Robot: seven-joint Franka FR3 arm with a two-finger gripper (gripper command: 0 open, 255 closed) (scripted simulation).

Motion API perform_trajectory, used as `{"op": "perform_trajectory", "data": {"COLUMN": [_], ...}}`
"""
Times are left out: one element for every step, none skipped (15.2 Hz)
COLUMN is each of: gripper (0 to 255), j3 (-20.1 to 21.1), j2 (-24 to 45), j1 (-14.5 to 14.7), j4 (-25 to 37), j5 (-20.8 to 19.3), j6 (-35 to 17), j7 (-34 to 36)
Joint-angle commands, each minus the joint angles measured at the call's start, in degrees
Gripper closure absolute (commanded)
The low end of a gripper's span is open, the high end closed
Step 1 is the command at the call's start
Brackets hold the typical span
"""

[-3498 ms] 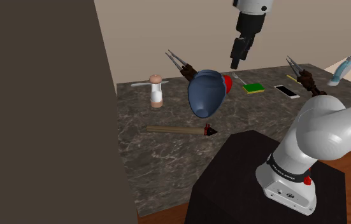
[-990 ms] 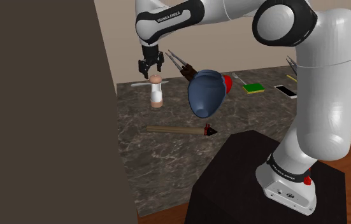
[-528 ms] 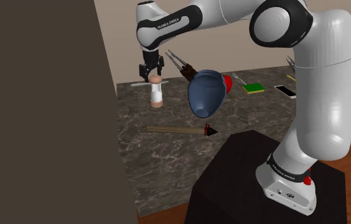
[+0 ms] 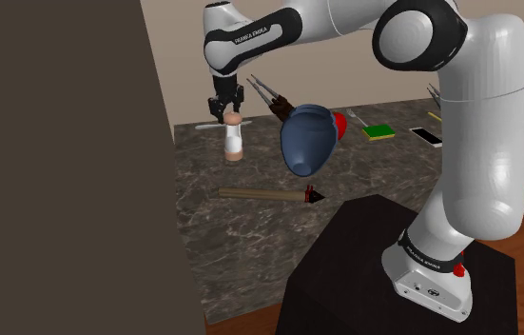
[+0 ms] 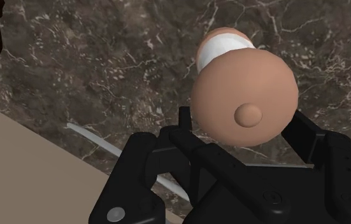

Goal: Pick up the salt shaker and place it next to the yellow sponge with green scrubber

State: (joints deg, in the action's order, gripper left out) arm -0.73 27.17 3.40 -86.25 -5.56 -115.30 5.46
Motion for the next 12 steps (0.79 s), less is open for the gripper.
{"op": "perform_trajectory", "data": {"gripper": [255,255,255,255,255,255,255,255,255,255,255,255], "j3": [0.01,0.01,0.01,0.01,0.01,0.01,0.02,0.02,0.03,0.03,0.04,0.04], "j2": [0.0,0.0,0.0,0.01,0.01,0.02,-0.19,-0.39,-0.58,-0.74,-0.89,-1.04], "j1": [0.0,0.0,0.0,0.01,0.01,0.01,0.01,0.02,0.02,0.02,0.03,0.03], "j4": [-0.01,-0.02,-0.02,0.0,-0.01,0.0,0.46,0.93,1.42,1.95,2.49,3.03], "j5": [0.01,0.01,0.01,0.01,0.01,0.01,0.03,0.06,0.08,0.1,0.12,0.15], "j6": [0.0,0.0,0.0,0.01,0.01,0.01,0.67,1.34,2.01,2.7,3.39,4.08], "j7": [0.0,0.0,0.0,0.0,0.0,0.01,-0.05,-0.11,-0.18,-0.24,-0.3,-0.36]}}
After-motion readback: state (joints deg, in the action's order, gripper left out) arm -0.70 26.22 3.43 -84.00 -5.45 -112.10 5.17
